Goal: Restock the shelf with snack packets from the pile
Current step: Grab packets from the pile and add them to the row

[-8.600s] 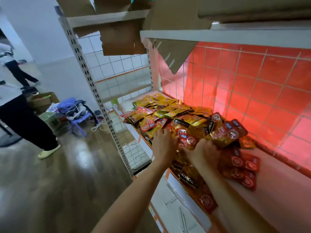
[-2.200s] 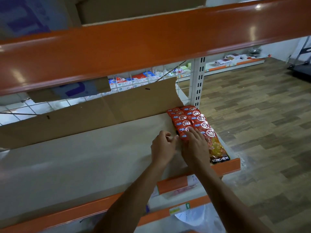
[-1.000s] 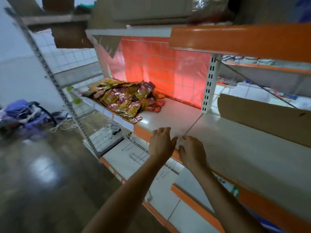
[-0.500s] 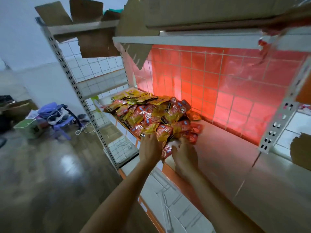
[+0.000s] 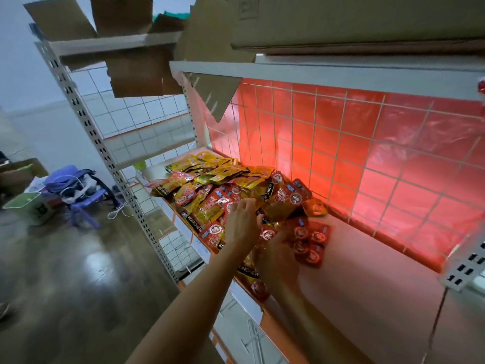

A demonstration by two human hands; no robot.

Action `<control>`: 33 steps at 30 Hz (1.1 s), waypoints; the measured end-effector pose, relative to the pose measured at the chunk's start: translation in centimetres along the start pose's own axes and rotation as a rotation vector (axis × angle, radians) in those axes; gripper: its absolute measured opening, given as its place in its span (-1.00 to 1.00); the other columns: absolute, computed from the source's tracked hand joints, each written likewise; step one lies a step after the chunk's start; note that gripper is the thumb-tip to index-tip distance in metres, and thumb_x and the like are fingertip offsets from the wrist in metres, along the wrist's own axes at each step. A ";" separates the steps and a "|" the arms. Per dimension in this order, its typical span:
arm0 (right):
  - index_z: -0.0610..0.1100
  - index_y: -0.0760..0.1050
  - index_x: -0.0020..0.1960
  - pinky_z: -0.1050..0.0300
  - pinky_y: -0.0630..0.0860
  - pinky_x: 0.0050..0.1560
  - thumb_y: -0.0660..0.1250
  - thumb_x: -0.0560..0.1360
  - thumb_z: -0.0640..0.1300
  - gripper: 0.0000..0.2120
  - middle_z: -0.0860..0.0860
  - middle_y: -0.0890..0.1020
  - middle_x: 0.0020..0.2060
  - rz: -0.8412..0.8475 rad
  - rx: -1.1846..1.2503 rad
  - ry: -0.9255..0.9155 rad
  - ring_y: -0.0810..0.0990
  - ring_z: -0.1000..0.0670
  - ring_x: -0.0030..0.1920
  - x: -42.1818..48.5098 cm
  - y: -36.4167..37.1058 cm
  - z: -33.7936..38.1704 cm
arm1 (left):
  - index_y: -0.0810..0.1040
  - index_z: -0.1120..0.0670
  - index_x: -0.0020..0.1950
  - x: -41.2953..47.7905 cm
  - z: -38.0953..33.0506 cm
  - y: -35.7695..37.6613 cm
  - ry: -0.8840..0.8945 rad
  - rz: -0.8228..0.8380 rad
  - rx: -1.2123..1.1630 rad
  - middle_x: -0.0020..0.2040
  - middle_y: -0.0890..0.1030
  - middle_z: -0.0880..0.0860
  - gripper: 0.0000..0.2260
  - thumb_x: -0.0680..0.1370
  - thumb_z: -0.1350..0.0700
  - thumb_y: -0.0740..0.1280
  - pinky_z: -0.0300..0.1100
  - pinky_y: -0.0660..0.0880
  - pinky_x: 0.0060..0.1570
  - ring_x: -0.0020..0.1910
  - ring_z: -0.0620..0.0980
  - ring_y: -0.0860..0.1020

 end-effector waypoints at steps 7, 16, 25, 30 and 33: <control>-0.14 0.26 0.31 0.00 0.50 -0.01 0.27 0.50 -0.17 -0.58 -0.12 0.57 0.08 0.012 0.233 0.033 0.57 -0.17 0.07 1.1 -1.6 -1.2 | 0.45 0.18 0.16 2.6 -2.7 2.1 0.022 0.061 -0.123 0.02 0.57 0.15 -0.67 0.49 0.07 0.43 -0.04 0.46 0.01 0.04 0.12 0.50; -0.17 0.28 0.38 -0.04 0.46 0.14 0.29 0.53 -0.13 -0.55 -0.19 0.50 0.26 -0.084 0.227 0.091 0.52 -0.21 0.20 1.5 -6.7 -4.8 | 0.55 0.09 0.13 1.6 -4.2 2.3 0.056 -0.064 -0.088 -0.02 0.55 0.04 -0.74 0.52 -0.03 0.37 -0.19 0.42 -0.20 -0.12 0.00 0.52; -0.22 0.41 0.14 0.08 0.40 -0.14 0.24 0.52 -0.26 -0.80 -0.22 0.62 0.06 -0.235 0.329 0.166 0.57 -0.24 0.06 -3.3 -12.1 -8.1 | 0.47 -0.03 -0.31 -4.9 -8.9 -0.1 0.105 0.027 -0.435 -0.43 0.52 -0.12 -0.69 0.52 -0.20 0.30 -0.44 0.33 -0.48 -0.47 -0.28 0.47; -0.17 0.42 0.17 0.22 0.30 -0.31 0.25 0.53 -0.22 -0.79 -0.15 0.62 0.05 -0.299 0.327 0.190 0.55 -0.10 -0.10 -8.6 -15.0 -10.0 | 0.42 -0.01 -0.33 -11.1 -10.9 0.7 0.079 0.140 -0.527 -0.39 0.48 -0.13 -0.75 0.53 0.11 0.36 -0.34 0.29 -0.44 -0.43 -0.26 0.41; -0.18 0.45 0.13 0.22 0.32 -0.20 0.29 0.51 -0.24 -0.80 -0.16 0.63 0.05 -0.358 0.336 0.221 0.58 -0.16 -0.02 -12.6 -17.5 -11.9 | 0.41 0.00 -0.36 -15.4 -12.6 1.0 0.056 0.177 -0.630 -0.46 0.45 -0.14 -0.72 0.52 0.15 0.38 -0.47 0.30 -0.51 -0.49 -0.31 0.44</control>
Point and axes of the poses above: each hand's wrist, its own x-axis towards the middle knuckle, its own y-axis out of the palm, z = x × y, the point moved 6 cm from there along x, towards the middle knuckle
